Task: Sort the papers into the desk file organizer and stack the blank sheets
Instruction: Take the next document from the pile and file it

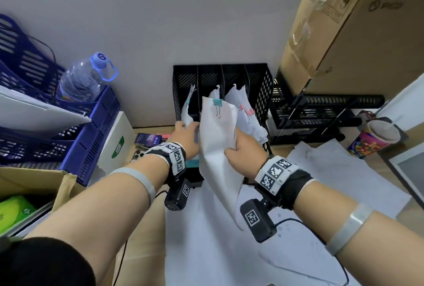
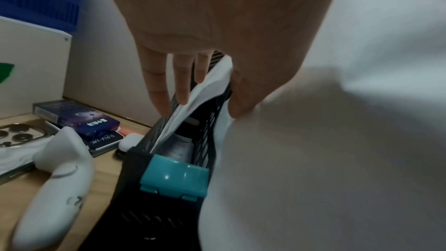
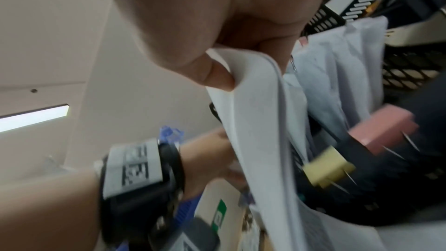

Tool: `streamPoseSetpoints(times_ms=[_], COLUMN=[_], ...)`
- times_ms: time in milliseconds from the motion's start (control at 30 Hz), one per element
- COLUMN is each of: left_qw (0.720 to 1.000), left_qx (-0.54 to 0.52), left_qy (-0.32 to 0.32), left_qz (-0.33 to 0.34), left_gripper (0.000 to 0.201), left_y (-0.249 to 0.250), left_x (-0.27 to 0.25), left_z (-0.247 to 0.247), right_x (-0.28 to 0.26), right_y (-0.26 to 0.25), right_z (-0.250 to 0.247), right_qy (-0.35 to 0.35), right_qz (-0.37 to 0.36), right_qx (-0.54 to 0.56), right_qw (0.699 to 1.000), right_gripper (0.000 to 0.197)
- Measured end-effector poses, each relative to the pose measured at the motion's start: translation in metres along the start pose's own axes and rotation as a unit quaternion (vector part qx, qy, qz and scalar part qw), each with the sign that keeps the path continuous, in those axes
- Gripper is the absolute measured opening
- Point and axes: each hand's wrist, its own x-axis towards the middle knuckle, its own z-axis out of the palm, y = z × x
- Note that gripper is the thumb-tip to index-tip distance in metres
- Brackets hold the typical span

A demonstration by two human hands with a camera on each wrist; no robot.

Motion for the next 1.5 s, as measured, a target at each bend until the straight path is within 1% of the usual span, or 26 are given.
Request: streamPoseSetpoints(times_ms=[133,233,333,467,500,567,600,667,700,733,767,800,833,900,933,1000,1067,1100,1200,1267,1333,1367,1400,1467,1500], left_qw=[0.997,0.992,0.987,0.981,0.98,0.977,0.977,0.976,0.975,0.975,0.974,0.974,0.973,0.973,0.974,0.976,0.978,0.979,0.982,0.982,0.981,0.98,0.98,0.974,0.966], left_qx=[-0.035,-0.061,-0.091,-0.122,-0.127,-0.138,-0.141,-0.146,-0.147,-0.148,-0.15,-0.152,-0.154,-0.157,-0.158,-0.159,-0.159,-0.158,-0.151,-0.152,-0.159,-0.16,-0.159,-0.16,-0.167], left_qy=[0.053,0.09,0.116,0.145,0.15,0.158,0.161,0.163,0.165,0.167,0.169,0.17,0.171,0.166,0.162,0.149,0.134,0.127,0.113,0.111,0.111,0.11,0.115,0.155,0.185], left_qz=[-0.047,-0.063,-0.058,-0.046,-0.04,-0.029,-0.025,-0.016,-0.01,-0.005,-0.001,0.0,-0.001,0.001,0.004,0.007,0.008,0.012,0.021,0.019,0.024,0.029,0.035,0.052,0.067], left_gripper=[0.053,0.048,0.041,0.035,0.034,0.034,0.034,0.034,0.033,0.032,0.033,0.035,0.038,0.044,0.046,0.051,0.056,0.058,0.063,0.065,0.066,0.066,0.066,0.058,0.049], left_y=[-0.011,-0.021,-0.026,-0.028,-0.029,-0.03,-0.03,-0.03,-0.029,-0.029,-0.029,-0.029,-0.029,-0.028,-0.028,-0.026,-0.025,-0.025,-0.025,-0.025,-0.023,-0.022,-0.02,-0.014,-0.009], left_x=[0.002,0.001,-0.002,-0.006,-0.007,-0.01,-0.011,-0.015,-0.016,-0.018,-0.019,-0.02,-0.021,-0.023,-0.024,-0.026,-0.026,-0.025,-0.025,-0.025,-0.027,-0.028,-0.029,-0.03,-0.031], left_z=[-0.005,-0.013,-0.02,-0.029,-0.03,-0.032,-0.033,-0.034,-0.034,-0.035,-0.035,-0.036,-0.036,-0.036,-0.037,-0.037,-0.035,-0.035,-0.032,-0.03,-0.027,-0.025,-0.023,-0.018,-0.015], right_x=[0.011,0.025,0.042,0.066,0.071,0.083,0.089,0.096,0.096,0.097,0.098,0.097,0.096,0.099,0.101,0.105,0.106,0.105,0.097,0.094,0.094,0.093,0.091,0.085,0.08], right_y=[-0.015,-0.029,-0.044,-0.057,-0.059,-0.059,-0.057,-0.056,-0.058,-0.061,-0.064,-0.067,-0.07,-0.07,-0.068,-0.059,-0.049,-0.047,-0.048,-0.048,-0.04,-0.035,-0.031,-0.023,-0.017], right_z=[-0.022,-0.027,-0.024,-0.011,-0.006,0.007,0.013,0.022,0.023,0.023,0.024,0.024,0.024,0.029,0.033,0.045,0.057,0.06,0.058,0.056,0.057,0.058,0.059,0.057,0.054], right_qy=[0.049,0.062,0.071,0.114,0.115,0.081,0.054,0.007,-0.006,-0.009,0.004,0.023,0.036,0.048,0.041,0.001,-0.039,-0.045,-0.062,-0.061,-0.06,-0.072,-0.084,-0.112,-0.121], right_qz=[-0.007,-0.023,-0.021,0.005,0.013,0.042,0.065,0.109,0.113,0.102,0.085,0.069,0.067,0.087,0.106,0.146,0.164,0.161,0.142,0.133,0.112,0.103,0.096,0.094,0.106], right_qx=[0.058,0.092,0.093,0.108,0.106,0.089,0.08,0.057,0.04,0.02,0.014,0.023,0.049,0.093,0.092,0.058,0.086,0.108,0.135,0.154,0.13,0.112,0.102,0.118,0.132], right_qw=[0.997,0.994,0.993,0.987,0.988,0.992,0.993,0.992,0.993,0.995,0.996,0.997,0.996,0.991,0.989,0.988,0.982,0.98,0.979,0.977,0.983,0.986,0.987,0.982,0.978], right_gripper=[0.045,0.046,0.051,0.049,0.049,0.045,0.038,0.014,0.016,0.018,0.021,0.029,0.035,0.038,0.038,0.036,0.021,0.016,0.026,0.026,0.024,0.023,0.019,0.011,0.015])
